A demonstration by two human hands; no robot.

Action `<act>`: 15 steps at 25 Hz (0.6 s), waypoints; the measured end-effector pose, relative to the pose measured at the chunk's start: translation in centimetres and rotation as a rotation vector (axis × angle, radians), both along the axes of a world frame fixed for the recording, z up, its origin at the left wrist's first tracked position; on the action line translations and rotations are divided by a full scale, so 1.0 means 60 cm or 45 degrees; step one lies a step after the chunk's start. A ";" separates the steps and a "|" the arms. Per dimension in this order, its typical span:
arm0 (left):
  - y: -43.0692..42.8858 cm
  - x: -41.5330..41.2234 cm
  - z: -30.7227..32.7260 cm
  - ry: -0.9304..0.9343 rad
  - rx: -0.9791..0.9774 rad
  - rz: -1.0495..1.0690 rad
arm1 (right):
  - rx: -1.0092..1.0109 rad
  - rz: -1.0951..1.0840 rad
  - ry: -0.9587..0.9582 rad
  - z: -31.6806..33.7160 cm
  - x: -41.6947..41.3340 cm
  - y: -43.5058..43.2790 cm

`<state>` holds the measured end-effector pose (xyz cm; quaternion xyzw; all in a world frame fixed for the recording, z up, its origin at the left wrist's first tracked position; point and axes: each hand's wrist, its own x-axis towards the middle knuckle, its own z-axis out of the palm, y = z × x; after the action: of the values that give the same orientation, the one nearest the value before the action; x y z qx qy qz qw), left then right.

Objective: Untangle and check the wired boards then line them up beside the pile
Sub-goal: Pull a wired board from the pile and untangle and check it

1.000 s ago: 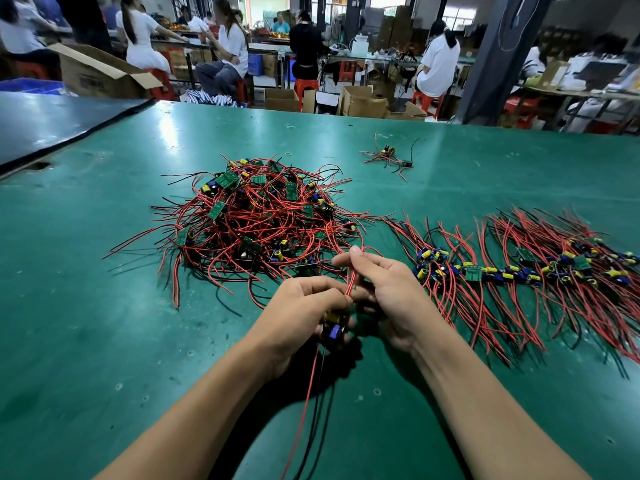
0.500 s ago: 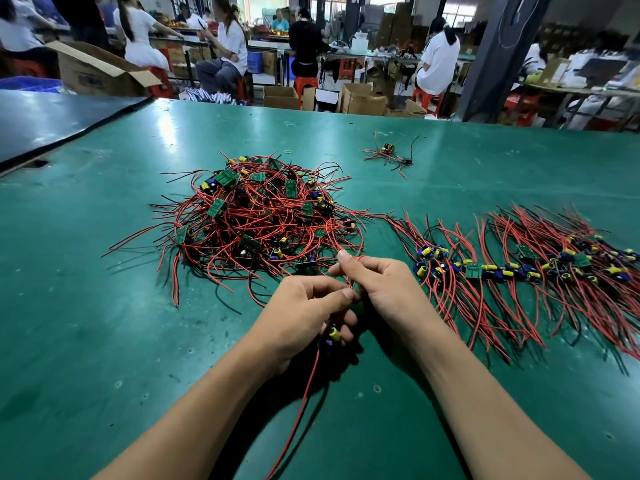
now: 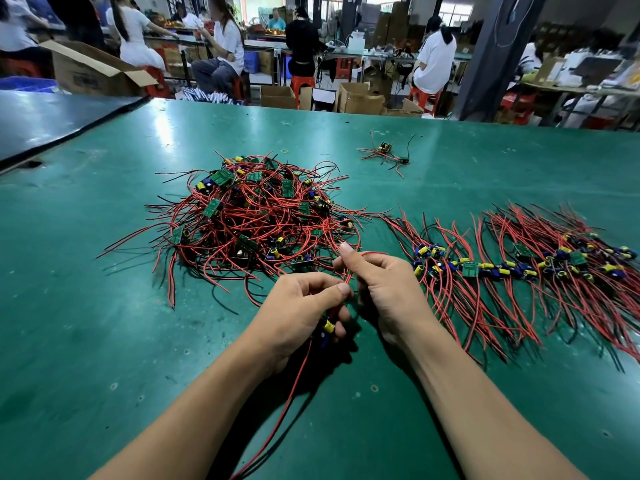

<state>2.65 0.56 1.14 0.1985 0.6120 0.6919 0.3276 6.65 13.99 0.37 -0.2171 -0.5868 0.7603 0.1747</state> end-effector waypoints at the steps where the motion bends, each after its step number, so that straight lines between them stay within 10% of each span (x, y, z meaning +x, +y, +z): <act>1: 0.000 0.000 0.000 -0.007 0.004 0.009 | 0.002 -0.025 -0.003 0.000 -0.002 0.000; 6: 0.002 0.001 0.001 -0.033 0.020 0.010 | 0.033 -0.036 0.106 -0.007 -0.007 0.002; 11: 0.000 0.000 -0.001 -0.030 0.003 -0.015 | 0.659 -0.228 0.173 -0.005 -0.001 0.023; 15: 0.002 -0.003 0.000 -0.125 0.025 -0.012 | 0.040 -0.017 0.179 -0.001 0.000 0.019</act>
<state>2.49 0.65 1.15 0.1704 0.5875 0.7053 0.3584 6.68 15.16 0.29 -0.1644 -0.5835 0.7631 0.2240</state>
